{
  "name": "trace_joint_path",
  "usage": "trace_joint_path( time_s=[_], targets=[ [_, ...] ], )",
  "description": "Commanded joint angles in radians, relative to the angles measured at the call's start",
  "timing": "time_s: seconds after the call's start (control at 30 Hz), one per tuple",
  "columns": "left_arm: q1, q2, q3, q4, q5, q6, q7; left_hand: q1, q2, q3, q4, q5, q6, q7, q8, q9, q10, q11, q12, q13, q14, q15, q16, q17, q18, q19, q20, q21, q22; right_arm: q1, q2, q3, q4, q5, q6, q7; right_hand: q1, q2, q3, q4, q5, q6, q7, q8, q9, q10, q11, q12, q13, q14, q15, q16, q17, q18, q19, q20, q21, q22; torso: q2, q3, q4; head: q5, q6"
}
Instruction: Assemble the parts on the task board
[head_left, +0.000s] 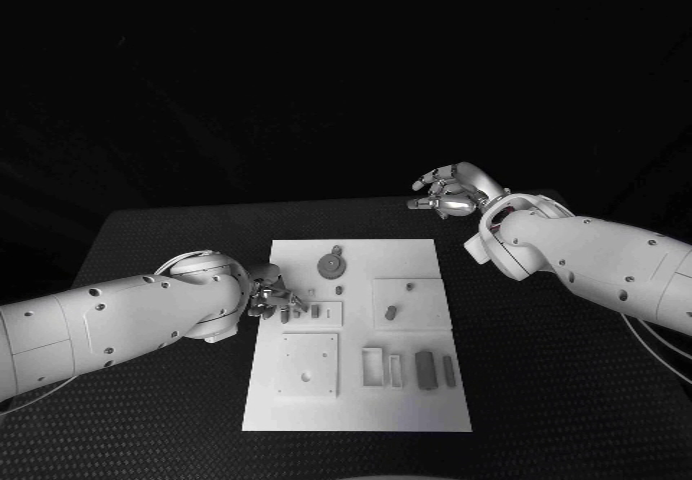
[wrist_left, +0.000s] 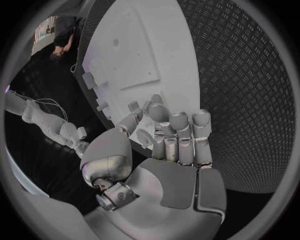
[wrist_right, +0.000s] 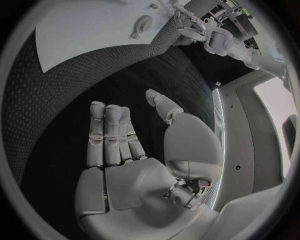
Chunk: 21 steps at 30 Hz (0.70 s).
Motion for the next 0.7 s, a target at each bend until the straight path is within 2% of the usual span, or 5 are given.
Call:
trace_joint_path(
  time_s=[0.03,0.27,0.47,0.63,0.7],
  targets=[
    [-0.003,-0.001,-0.001,-0.004,0.005,-0.03,-0.006,-0.02,-0.025,0.008,0.027,-0.005,-0.007,0.003,0.0,0.002,0.003,-0.003,0.004,0.001,0.003,-0.005,0.003,-0.001,0.009,0.001,-0.145,0.005,-0.003,-0.001,0.001,0.001,0.0,-0.006,0.011,0.008,-0.006,0.0,-0.006,-0.001,0.004,0.0,0.006,0.005,-0.001,-0.008,0.001,0.003,0.001,-0.006,0.0,0.005,-0.001,0.03,0.001,0.008,-0.005,0.002,0.0,0.0002,0.0002,0.0,0.002],
    [-0.003,-0.002,0.0,-0.007,0.029,-0.038,-0.001,-0.04,-0.089,0.053,0.095,-0.005,-0.011,0.003,0.004,0.009,0.005,-0.003,0.004,0.003,0.003,-0.008,0.005,-0.002,0.013,0.002,-0.148,0.012,-0.009,-0.001,0.001,0.001,0.0,-0.006,0.013,0.008,-0.007,0.001,-0.007,-0.001,0.005,-0.001,0.006,0.004,-0.002,-0.009,0.001,0.004,0.0,-0.006,0.0,0.006,-0.002,0.03,0.001,0.008,-0.006,0.002,0.0,0.0003,0.0011,-0.002,0.002],
    [-0.003,-0.018,0.011,-0.001,0.054,-0.072,0.015,-0.02,-0.097,0.067,0.096,-0.005,-0.024,0.007,0.0,0.011,0.003,0.001,0.002,0.003,-0.001,-0.009,0.004,-0.004,0.014,0.001,-0.148,0.016,-0.01,-0.002,0.0,0.001,0.0,-0.006,0.013,0.009,-0.008,0.001,-0.007,-0.001,0.006,-0.001,0.006,0.005,-0.002,-0.009,0.001,0.004,-0.001,-0.006,0.0,0.006,-0.002,0.03,0.001,0.008,-0.006,0.002,0.0,0.0007,0.0007,-0.002,0.004],
    [-0.001,-0.03,0.048,-0.006,0.184,-0.146,0.118,0.027,-0.095,0.066,0.058,-0.005,-0.075,0.028,-0.019,0.009,-0.036,0.021,-0.033,-0.013,-0.04,0.003,-0.031,-0.02,0.005,-0.031,-0.139,-0.002,-0.021,-0.002,-0.001,0.001,-0.002,-0.005,0.013,0.009,-0.008,0.001,-0.007,0.0,0.007,-0.001,0.006,0.005,-0.002,-0.009,0.001,0.005,-0.001,-0.006,0.0,0.006,-0.002,0.03,0.001,0.008,-0.006,0.002,-0.001,0.0013,0.0004,-0.004,0.008],
    [0.0,-0.029,0.067,-0.016,0.215,-0.183,0.174,0.076,-0.073,0.067,0.014,-0.004,-0.137,0.049,-0.046,0.002,-0.088,0.041,-0.065,-0.025,-0.082,0.014,-0.063,-0.034,-0.003,-0.061,-0.131,-0.021,-0.03,-0.002,-0.002,0.001,-0.002,-0.005,0.013,0.008,-0.008,0.001,-0.007,0.0,0.007,-0.001,0.006,0.005,-0.002,-0.009,0.001,0.005,-0.001,-0.006,0.0,0.006,-0.002,0.03,0.002,0.008,-0.006,0.002,-0.001,0.0014,0.0006,-0.006,0.01]
  ],
)
